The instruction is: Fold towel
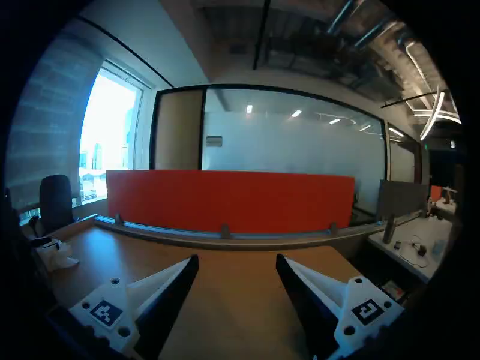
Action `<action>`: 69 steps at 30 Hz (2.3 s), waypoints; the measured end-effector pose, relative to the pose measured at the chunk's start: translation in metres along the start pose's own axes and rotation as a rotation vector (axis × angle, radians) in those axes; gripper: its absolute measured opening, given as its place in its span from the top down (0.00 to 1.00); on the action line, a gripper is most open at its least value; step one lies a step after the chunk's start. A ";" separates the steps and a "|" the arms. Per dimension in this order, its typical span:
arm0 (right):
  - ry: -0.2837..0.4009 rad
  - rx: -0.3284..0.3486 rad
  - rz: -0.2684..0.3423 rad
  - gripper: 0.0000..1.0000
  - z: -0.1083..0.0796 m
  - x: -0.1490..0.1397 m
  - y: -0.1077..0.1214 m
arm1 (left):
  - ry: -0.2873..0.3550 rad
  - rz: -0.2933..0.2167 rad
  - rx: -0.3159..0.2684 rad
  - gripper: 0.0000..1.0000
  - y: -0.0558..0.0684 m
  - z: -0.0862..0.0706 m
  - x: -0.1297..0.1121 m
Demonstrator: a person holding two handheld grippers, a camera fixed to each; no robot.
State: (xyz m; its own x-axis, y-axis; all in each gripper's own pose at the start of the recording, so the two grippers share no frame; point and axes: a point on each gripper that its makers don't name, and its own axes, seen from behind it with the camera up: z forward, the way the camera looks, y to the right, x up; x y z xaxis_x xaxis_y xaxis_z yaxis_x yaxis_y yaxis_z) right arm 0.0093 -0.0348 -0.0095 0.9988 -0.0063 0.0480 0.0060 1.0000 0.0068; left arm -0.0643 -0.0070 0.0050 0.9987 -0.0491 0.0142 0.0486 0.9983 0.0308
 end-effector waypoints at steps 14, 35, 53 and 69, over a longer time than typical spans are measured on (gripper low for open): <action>0.030 0.006 -0.004 0.00 0.007 -0.018 -0.016 | 0.054 0.012 -0.011 0.05 -0.012 0.005 -0.031; 0.057 -0.001 -0.001 0.00 0.002 -0.031 -0.017 | 0.084 -0.021 -0.007 0.05 -0.015 0.007 -0.060; 0.081 -0.011 -0.025 0.00 0.000 -0.027 -0.011 | 0.075 0.046 -0.009 0.05 -0.008 0.008 -0.065; 0.104 -0.027 -0.045 0.00 0.014 -0.048 0.011 | 0.075 0.049 -0.008 0.05 -0.007 0.009 -0.068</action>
State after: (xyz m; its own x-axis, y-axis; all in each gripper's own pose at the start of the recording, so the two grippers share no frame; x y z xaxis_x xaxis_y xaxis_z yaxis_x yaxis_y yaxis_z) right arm -0.0398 -0.0239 0.0022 0.9971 -0.0523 -0.0556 0.0512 0.9985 -0.0207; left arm -0.1325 -0.0111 0.0128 0.9982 0.0023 -0.0594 -0.0009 0.9997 0.0238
